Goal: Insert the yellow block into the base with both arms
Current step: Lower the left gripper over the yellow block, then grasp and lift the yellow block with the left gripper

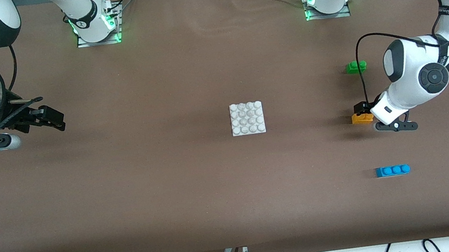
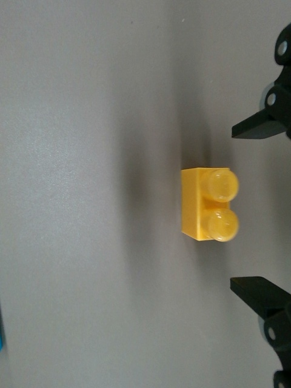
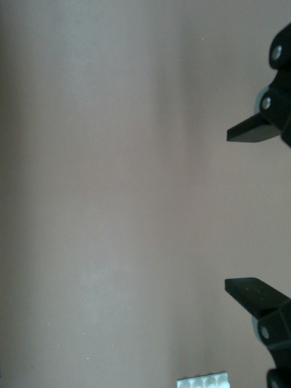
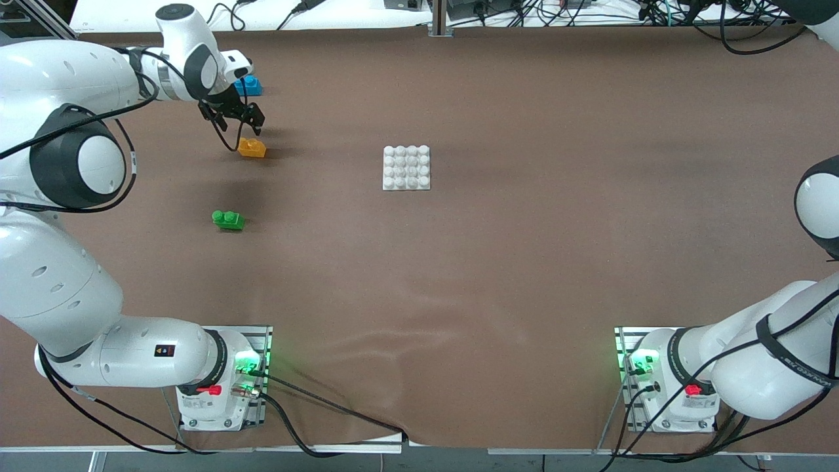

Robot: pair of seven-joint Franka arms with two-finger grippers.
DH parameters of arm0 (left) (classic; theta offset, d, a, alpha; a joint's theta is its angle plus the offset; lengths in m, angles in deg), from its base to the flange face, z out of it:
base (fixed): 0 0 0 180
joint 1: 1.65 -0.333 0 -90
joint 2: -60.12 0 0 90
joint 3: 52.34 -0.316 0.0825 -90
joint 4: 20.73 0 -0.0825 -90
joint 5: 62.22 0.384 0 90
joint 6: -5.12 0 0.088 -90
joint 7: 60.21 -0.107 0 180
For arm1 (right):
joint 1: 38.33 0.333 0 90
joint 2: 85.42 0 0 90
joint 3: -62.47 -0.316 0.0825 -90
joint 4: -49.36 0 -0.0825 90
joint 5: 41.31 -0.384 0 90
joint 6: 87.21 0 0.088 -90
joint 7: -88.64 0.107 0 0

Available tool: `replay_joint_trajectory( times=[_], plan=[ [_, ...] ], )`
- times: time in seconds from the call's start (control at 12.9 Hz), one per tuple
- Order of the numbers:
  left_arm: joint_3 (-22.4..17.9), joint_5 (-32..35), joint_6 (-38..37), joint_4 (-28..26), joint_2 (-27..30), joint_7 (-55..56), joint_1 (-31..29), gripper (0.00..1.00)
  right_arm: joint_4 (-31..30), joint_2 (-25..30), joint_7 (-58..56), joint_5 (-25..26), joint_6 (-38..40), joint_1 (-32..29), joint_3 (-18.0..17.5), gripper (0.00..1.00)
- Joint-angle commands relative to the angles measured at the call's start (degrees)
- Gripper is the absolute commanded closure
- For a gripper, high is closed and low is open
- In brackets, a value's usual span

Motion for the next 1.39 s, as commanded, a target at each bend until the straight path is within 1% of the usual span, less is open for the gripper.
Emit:
replay_joint_trajectory(
  times=[0.0, 0.08, 0.15, 0.23, 0.39, 0.54, 0.7, 0.77, 0.85, 1.08, 1.31],
  plan=[
    [0.3, 1.2, 4.6, -2.3, -1.1, -1.0, -0.4, 0.01, 1.0, 1.0, 0.4, -1.1, 1.9, -0.5, 0.0, 0.01],
    [0.3, 1.2, 5.1, -2.5, -1.3, -1.0, -0.4, 0.01, 1.0, 1.2, 0.5, -1.2, 2.6, -1.5, -0.1, 0.01],
    [0.3, 1.2, 5.3, -3.0, -1.3, -1.1, -0.4, 0.01, 1.0, 1.4, 0.4, -1.1, 2.7, -2.6, -1.3, 0.01],
    [0.3, 1.2, 5.6, -3.1, -1.3, -1.1, -0.4, 0.01, 1.0, 1.9, 0.6, -1.1, 2.8, -5.1, -4.5, 0.01],
    [0.3, 1.2, 6.8, -3.4, -1.4, -1.1, -0.4, 0.01, 1.0, 2.4, 0.8, -0.6, 4.1, -14.4, -15.0, 0.01],
    [0.3, 2.1, 9.6, -5.1, -1.5, -1.1, -0.4, 0.01, 1.0, 2.9, 0.8, -0.2, 4.2, -23.7, -24.1, 0.01],
    [0.3, 2.4, 10.8, -5.7, -1.9, -1.1, -0.4, 0.01, 1.0, 3.0, 0.9, 0.7, 4.0, -35.7, -36.7, 0.01],
    [0.3, 2.4, 10.9, -5.7, -1.9, -1.1, -0.4, 0.01, 1.0, 3.1, 1.0, 1.9, 3.9, -39.0, -40.4, 0.01],
    [0.3, 2.4, 10.9, -5.8, -1.9, -1.1, -0.3, 0.01, 1.0, 3.1, 1.0, 2.5, 3.6, -39.6, -41.4, 0.01],
    [0.3, 3.4, 11.2, -6.1, -1.9, -1.1, -0.2, 0.01, 1.1, 2.9, 1.0, 2.7, 3.5, -39.6, -40.7, 0.01],
    [0.3, 3.4, 15.0, -8.5, -1.9, -1.1, 0.1, 0.01, 1.1, 4.0, 0.7, 2.7, 5.4, -39.6, -40.0, 0.01]
  ],
)
